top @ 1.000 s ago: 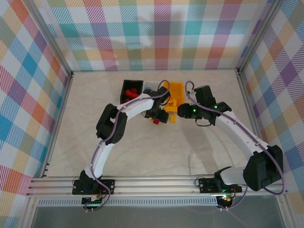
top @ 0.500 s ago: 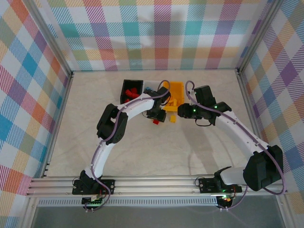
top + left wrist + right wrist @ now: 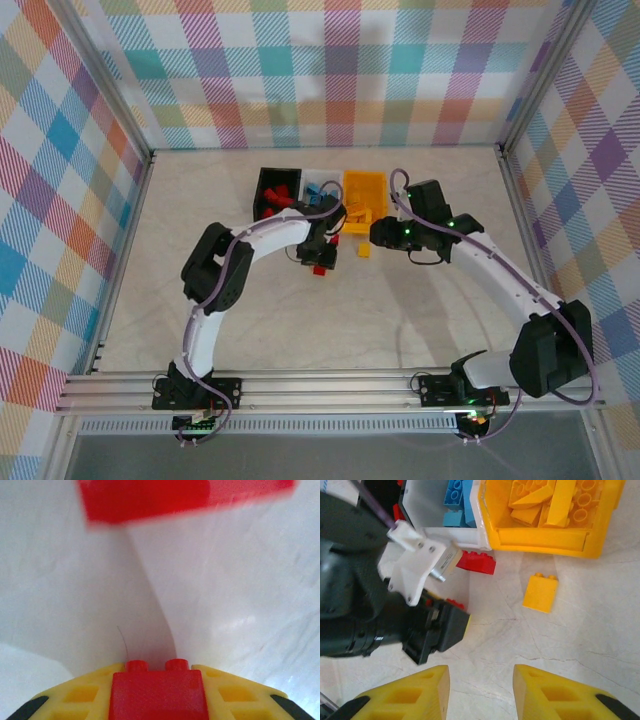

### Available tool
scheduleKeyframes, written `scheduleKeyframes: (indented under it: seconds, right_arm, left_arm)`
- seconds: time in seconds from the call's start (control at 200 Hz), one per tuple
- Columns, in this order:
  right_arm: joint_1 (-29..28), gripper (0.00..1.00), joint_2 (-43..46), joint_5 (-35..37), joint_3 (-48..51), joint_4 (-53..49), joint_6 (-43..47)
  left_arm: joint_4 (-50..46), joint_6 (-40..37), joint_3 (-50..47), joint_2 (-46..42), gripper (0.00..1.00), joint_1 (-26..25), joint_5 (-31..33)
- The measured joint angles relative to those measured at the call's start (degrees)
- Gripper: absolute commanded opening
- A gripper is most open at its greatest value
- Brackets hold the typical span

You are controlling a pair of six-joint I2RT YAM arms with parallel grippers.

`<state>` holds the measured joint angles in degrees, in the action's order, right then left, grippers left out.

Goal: Sort the legos into containers by color

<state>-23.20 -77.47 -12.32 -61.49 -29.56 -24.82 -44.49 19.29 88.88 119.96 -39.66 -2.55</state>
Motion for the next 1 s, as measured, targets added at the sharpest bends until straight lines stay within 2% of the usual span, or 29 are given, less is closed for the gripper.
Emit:
scheduleKeyframes:
  seconds: [0.28, 0.475, 0.585, 0.665, 0.79, 1.0]
  right_arm:
    - [-1.7, 0.41, -6.7, -3.3, 0.0, 0.5, -3.6]
    - [-6.3, 0.42, -10.4, -3.4, 0.0, 1.2, -4.4]
    - [-8.5, 0.47, -12.4, -3.3, -1.0, 1.2, -4.3]
    - [-10.0, 0.49, -14.3, -2.8, -2.5, 1.2, -3.5]
    - [-11.8, 0.51, -17.0, -1.8, -6.1, 0.6, -2.4]
    - [-12.8, 0.55, -17.6, -0.9, -8.6, -0.2, -1.9]
  left_arm:
    - [-0.2, 6.9, -11.9, -15.2, 0.37, 2.8, -5.1]
    - [-1.3, 8.6, -9.7, -20.8, 0.37, 14.8, -9.1]
    - [-3.5, 8.1, -2.0, -17.8, 0.37, 20.7, -10.0]
    - [-4.1, 7.6, 5.2, -13.8, 0.37, 23.2, -10.4]
    - [-4.0, 6.6, 13.6, -7.1, 0.37, 24.9, -11.1]
    - [-5.6, 5.5, 22.3, 4.3, 0.38, 26.0, -11.4]
